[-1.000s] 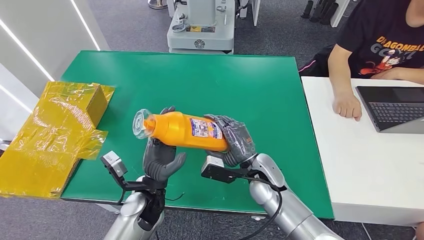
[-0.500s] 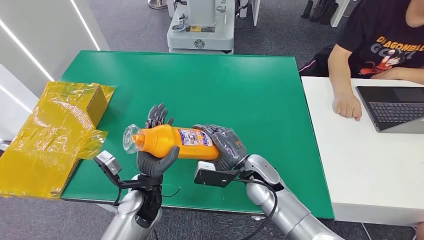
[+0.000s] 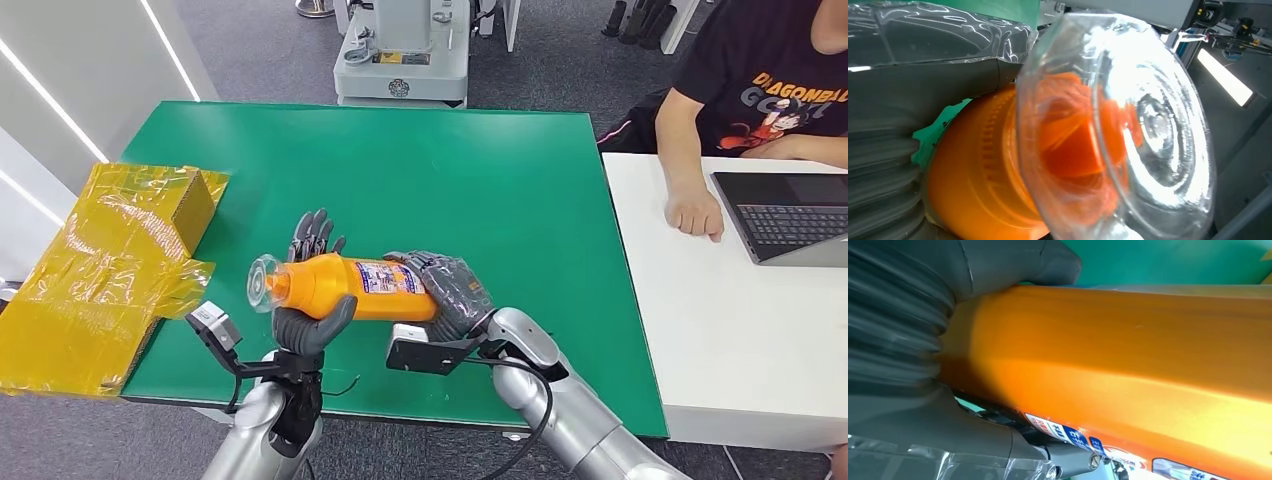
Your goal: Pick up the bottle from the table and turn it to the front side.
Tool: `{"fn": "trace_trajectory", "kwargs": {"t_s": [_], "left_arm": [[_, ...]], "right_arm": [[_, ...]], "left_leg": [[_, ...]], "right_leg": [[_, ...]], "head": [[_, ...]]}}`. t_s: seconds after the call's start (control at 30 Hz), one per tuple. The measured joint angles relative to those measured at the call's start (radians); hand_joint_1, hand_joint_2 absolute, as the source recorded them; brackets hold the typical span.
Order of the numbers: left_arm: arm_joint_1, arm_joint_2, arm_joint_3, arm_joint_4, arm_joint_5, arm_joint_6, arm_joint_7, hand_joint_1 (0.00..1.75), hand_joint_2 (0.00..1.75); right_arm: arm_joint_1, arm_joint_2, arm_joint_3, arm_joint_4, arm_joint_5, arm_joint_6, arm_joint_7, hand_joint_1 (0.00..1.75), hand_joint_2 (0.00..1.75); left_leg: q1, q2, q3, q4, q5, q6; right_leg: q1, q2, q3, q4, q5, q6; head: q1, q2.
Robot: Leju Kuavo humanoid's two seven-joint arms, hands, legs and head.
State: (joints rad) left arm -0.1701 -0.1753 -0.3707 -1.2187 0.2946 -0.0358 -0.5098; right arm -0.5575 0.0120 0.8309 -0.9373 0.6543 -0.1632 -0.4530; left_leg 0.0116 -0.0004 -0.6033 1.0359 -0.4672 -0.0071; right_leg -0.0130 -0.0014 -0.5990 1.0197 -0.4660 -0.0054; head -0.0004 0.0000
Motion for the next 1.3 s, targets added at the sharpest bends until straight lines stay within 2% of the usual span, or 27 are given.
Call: {"fn": "trace_trajectory", "kwargs": {"t_s": [0.93, 0.97, 1.07, 1.1, 1.3], "left_arm": [[0.014, -0.003, 0.009, -0.033, -0.015, 0.019, 0.013, 0.0, 1.75], [0.014, -0.003, 0.009, -0.033, -0.015, 0.019, 0.013, 0.31, 1.75], [0.014, -0.003, 0.009, -0.033, -0.015, 0.019, 0.013, 1.61, 1.75], [0.015, -0.003, 0.009, -0.034, -0.015, 0.019, 0.013, 1.73, 1.75], [0.017, -0.004, 0.009, -0.035, -0.02, 0.016, 0.013, 1.75, 1.75]], "right_arm": [[0.006, -0.007, -0.003, -0.028, 0.046, 0.024, 0.027, 1.75, 1.75], [0.006, -0.007, -0.003, -0.028, 0.046, 0.024, 0.027, 1.75, 1.75], [0.006, -0.007, -0.004, -0.028, 0.046, 0.025, 0.028, 1.75, 1.75], [0.006, -0.007, -0.004, -0.028, 0.046, 0.025, 0.029, 1.75, 1.75], [0.006, -0.01, -0.008, -0.028, 0.049, 0.034, 0.033, 1.75, 1.75]], "left_leg": [[0.0, 0.0, 0.0, 0.0, 0.0, 0.0], [0.0, 0.0, 0.0, 0.0, 0.0, 0.0], [0.0, 0.0, 0.0, 0.0, 0.0, 0.0], [0.0, 0.0, 0.0, 0.0, 0.0, 0.0], [0.0, 0.0, 0.0, 0.0, 0.0, 0.0]], "right_leg": [[0.0, 0.0, 0.0, 0.0, 0.0, 0.0], [0.0, 0.0, 0.0, 0.0, 0.0, 0.0], [0.0, 0.0, 0.0, 0.0, 0.0, 0.0], [0.0, 0.0, 0.0, 0.0, 0.0, 0.0], [0.0, 0.0, 0.0, 0.0, 0.0, 0.0]], "head": [[0.0, 0.0], [0.0, 0.0], [0.0, 0.0], [0.0, 0.0], [0.0, 0.0]]}}
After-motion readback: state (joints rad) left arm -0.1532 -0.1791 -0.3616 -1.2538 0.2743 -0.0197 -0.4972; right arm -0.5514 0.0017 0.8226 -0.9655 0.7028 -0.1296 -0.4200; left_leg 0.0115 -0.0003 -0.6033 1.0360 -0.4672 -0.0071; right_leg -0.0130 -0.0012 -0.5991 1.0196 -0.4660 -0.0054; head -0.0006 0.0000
